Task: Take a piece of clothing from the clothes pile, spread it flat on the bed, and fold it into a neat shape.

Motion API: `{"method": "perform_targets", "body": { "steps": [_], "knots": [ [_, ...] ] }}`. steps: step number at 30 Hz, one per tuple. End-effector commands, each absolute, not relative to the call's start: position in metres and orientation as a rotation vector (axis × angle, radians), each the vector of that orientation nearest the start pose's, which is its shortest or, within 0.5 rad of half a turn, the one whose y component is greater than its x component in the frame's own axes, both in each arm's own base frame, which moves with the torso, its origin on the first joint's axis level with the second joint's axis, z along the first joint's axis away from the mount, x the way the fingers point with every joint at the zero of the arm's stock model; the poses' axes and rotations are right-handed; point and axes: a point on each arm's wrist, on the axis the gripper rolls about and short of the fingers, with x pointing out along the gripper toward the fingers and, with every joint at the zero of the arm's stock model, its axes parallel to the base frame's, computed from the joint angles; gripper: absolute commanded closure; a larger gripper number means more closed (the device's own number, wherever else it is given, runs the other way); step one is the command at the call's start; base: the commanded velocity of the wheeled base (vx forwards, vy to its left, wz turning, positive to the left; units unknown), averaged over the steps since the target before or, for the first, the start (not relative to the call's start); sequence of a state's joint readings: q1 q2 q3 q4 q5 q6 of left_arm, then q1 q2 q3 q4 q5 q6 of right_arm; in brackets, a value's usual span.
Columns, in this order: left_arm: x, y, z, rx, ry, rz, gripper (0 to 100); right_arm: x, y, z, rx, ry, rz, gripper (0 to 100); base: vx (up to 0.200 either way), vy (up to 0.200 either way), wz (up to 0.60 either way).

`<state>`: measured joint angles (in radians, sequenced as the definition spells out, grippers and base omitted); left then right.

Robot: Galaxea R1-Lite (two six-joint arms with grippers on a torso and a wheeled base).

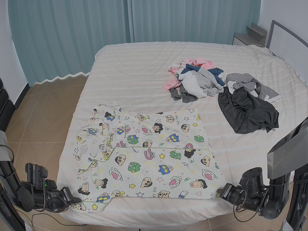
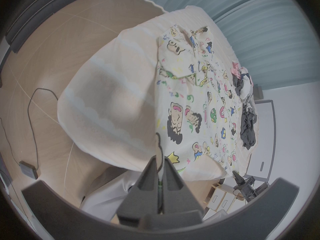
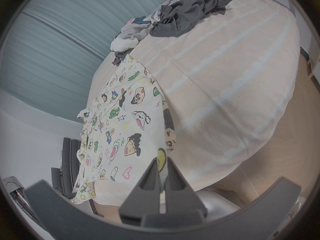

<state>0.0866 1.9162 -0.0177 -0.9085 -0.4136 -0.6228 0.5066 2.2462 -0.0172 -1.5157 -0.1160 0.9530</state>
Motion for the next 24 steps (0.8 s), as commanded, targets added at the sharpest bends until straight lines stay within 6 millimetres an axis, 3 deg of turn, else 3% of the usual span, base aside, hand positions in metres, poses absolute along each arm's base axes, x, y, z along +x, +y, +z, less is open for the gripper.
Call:
{"method": "perform_targets", "body": {
  "steps": [1, 12, 18, 24],
  "knots": [
    [0.166, 0.006, 0.009, -0.817, 1.056, 0.017, 100, 0.187, 0.101, -0.008, 0.681, 0.78, 0.031, 100, 0.0, 0.0, 0.0],
    [0.158, 0.005, 0.013, -0.813, 1.092, 0.018, 100, 0.182, 0.099, -0.004, 0.622, 0.812, 0.032, 100, 0.0, 0.0, 0.0],
    [0.148, 0.004, 0.022, -0.798, 1.1, -0.003, 100, 0.171, 0.098, 0.013, 0.602, 0.813, 0.058, 100, 0.0, 0.0, 0.0],
    [0.143, 0.003, 0.024, -0.788, 1.119, -0.015, 100, 0.166, 0.095, 0.017, 0.591, 0.834, 0.048, 100, 0.0, 0.0, 0.0]
  ]
}}
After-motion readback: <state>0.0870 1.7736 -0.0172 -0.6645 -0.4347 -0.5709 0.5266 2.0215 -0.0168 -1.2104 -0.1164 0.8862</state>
